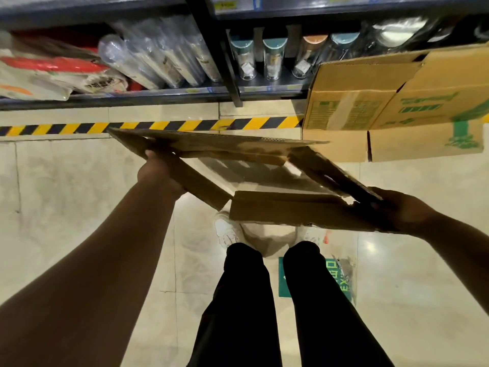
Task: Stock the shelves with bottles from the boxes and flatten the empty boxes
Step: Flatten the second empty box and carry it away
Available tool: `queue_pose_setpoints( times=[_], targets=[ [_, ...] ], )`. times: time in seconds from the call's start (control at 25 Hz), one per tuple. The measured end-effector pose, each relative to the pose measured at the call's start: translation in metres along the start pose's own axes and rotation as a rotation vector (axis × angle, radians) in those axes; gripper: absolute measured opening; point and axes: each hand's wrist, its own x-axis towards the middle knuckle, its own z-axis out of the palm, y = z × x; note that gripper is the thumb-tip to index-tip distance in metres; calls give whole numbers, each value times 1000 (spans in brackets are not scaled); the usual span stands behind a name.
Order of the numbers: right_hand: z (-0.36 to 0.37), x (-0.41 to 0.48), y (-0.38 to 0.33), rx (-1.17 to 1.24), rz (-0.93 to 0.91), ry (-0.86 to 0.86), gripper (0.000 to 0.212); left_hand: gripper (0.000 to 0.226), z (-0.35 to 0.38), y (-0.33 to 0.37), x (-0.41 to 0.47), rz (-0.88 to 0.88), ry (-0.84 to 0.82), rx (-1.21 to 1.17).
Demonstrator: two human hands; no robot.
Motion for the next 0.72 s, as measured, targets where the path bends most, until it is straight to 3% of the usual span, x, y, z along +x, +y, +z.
queue_pose_setpoints(
  times=[0.12, 0.2, 0.32, 0.44, 0.48, 0.56, 0.6, 0.72],
  targets=[
    [18, 3, 2, -57, -94, -106, 76, 62, -2, -9, 24, 6, -29, 127],
    [33, 13, 9, -304, -91, -26, 100, 59, 1, -16, 34, 22, -49, 198],
    [48, 27, 12, -448, -1, 210, 77, 57, 6, -25, 37, 139, -64, 287],
    [56, 36, -2, -446, 3, 367, 43, 66, 5, -44, 18, 457, -39, 410],
    [55, 40, -4, -432, 12, 408, 32, 69, 6, -49, 11, 687, -17, 531],
    [48, 46, -8, -426, 54, 433, 14, 86, 10, -60, 9, 1208, -160, 1052],
    [43, 49, -7, -420, 72, 437, 8, 97, 14, -62, 15, 1387, -237, 1320],
    [26, 48, -2, -438, 61, 499, 4, 107, 46, -50, 18, 1498, -286, 1862]
  ],
)
